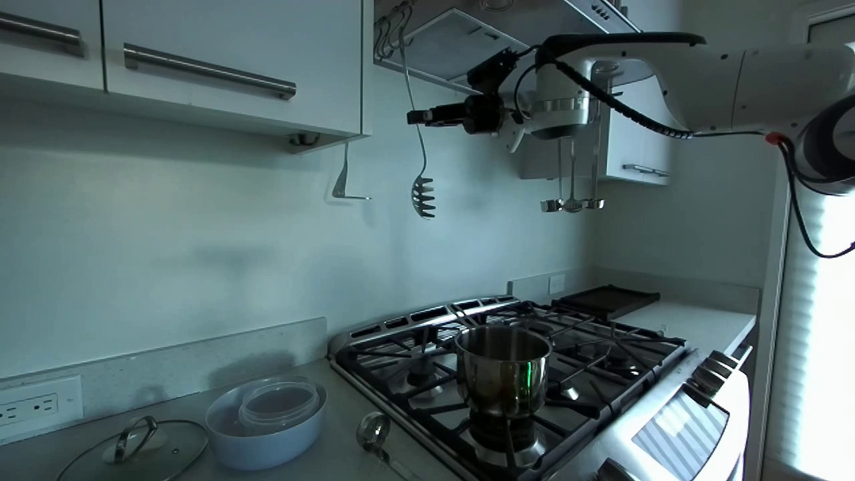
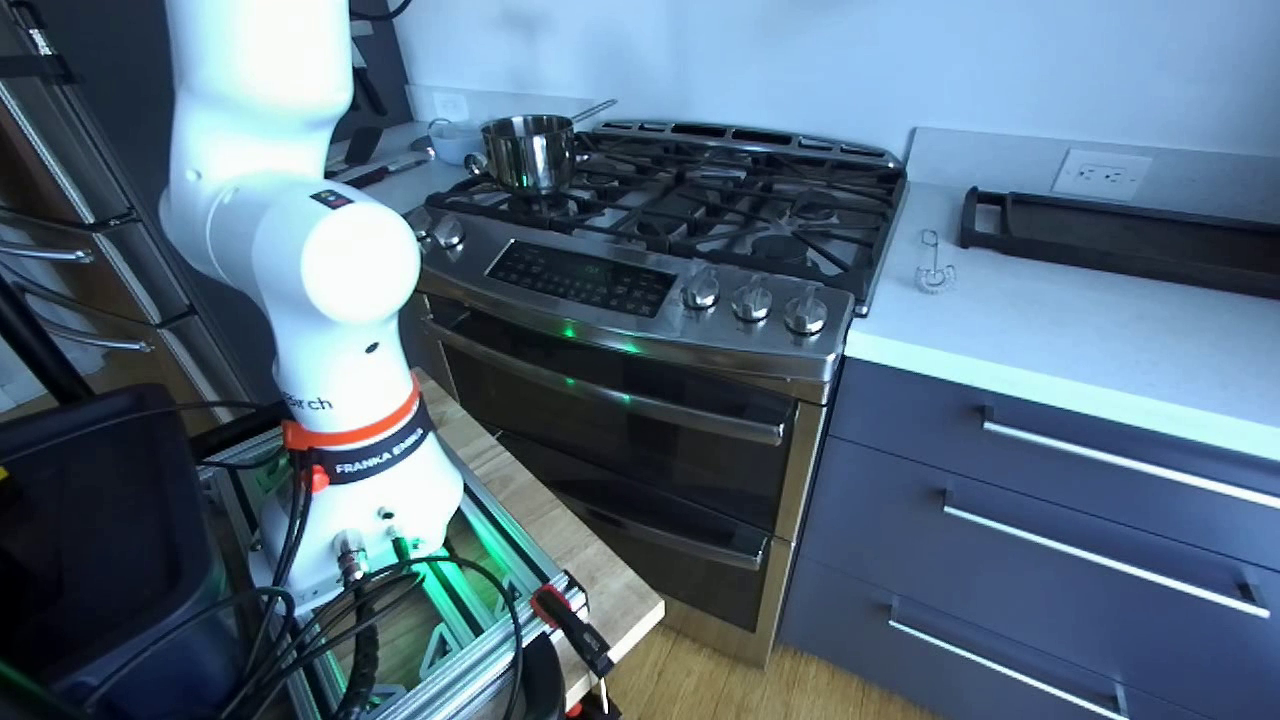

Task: Remove the silver ladle from the pot and hang it above the stove

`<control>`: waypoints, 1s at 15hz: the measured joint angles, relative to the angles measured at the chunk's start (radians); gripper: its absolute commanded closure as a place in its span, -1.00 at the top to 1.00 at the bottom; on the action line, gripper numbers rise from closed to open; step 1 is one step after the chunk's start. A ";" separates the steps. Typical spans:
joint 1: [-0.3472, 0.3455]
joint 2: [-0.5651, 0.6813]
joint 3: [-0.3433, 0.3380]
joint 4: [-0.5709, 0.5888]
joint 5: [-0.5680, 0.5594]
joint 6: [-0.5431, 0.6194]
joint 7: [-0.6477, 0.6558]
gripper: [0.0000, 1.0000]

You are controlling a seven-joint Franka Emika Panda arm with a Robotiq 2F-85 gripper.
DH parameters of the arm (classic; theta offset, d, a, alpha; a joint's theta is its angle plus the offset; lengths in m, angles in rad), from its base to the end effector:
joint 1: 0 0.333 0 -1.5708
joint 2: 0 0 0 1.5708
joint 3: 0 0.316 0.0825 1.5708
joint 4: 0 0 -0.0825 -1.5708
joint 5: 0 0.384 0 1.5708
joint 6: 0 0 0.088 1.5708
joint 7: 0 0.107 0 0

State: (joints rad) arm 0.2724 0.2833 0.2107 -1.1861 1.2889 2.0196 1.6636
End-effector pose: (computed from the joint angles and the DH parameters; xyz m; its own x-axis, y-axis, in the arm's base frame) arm 0.5771 0.3331 0.7374 0.1012 -0.1517 -0.9832 -0.9948 -0.0084 -0.1011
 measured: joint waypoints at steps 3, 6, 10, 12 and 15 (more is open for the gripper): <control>0.001 0.011 0.001 0.018 0.000 -0.006 0.007 -0.93; 0.000 0.018 0.001 0.037 0.000 -0.024 0.009 -0.93; -0.008 0.023 0.001 0.053 0.000 -0.060 0.009 -0.93; -0.015 0.024 0.000 0.057 0.000 -0.085 0.010 -0.93; -0.029 0.025 -0.003 0.061 0.000 -0.128 0.009 -0.93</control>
State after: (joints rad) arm 0.2435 0.3082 0.2074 -1.1247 1.2888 1.8921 1.6730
